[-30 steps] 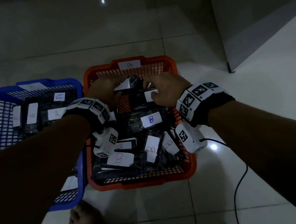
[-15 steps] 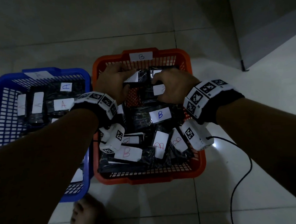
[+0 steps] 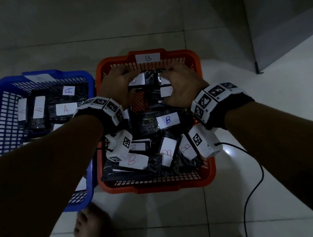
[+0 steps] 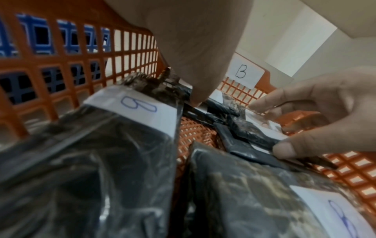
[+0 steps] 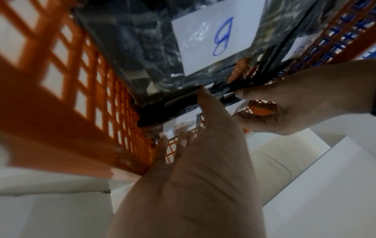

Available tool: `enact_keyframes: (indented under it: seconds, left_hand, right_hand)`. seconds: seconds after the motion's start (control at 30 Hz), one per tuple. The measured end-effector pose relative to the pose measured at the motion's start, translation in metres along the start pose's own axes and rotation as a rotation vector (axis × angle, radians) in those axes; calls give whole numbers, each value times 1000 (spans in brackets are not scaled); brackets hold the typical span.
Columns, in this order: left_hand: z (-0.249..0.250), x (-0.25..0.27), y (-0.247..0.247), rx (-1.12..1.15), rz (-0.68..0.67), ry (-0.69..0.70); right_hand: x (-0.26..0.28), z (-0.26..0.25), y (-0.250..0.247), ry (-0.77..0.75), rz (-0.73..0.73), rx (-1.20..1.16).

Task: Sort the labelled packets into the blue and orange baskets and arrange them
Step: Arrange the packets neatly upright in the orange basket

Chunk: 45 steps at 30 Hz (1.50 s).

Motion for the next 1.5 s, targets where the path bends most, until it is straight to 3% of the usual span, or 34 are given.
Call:
enact_keyframes:
  seconds: [0.4,0.57,0.63,0.73,0.8,0.97,1.03,1.13,1.27,1.5]
  left_hand:
    - [6,-3,-9,37,-56,-34]
    - [8,7,-13,46,-48,-38]
    - [10,18,-19,71,-31,-42]
    - [18,40,-36,124,-30,-45]
    - [28,56,-49,156,-124,-56]
    - [53,90,-62,228,-494,-232]
    - [60,99,-61,201,-581,-239]
    - [70,110,-63,236,-696,-355]
    - [80,123,-56,136,-827,-329]
    - [80,126,-49,76,-759,-328]
  right_hand:
    - [-24,4,3,81,32,-17]
    - [-6,-8,0,-62,130,-18]
    - [10,-12,-3,-125,108,-87]
    - [32,-17,-10,-140,-43,-143]
    - [44,-26,-16,-153,-163,-124]
    - [66,-54,-24,-191,-413,-9]
    - [68,-61,-22,-202,-534,44]
    - [71,-61,-15,-234,-650,117]
    - [74,-54,-4,-237,-625,127]
    - [70,-36,-17,-117,-475,-153]
Point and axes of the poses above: each hand's wrist, its own x-axis away from the middle knuckle, its own y-axis out of the palm, z = x × y, the point moved 1 cm from there along -x, towards the middle knuckle, and after that the axes turned 4 degrees about -z, right-handed, at the moved point
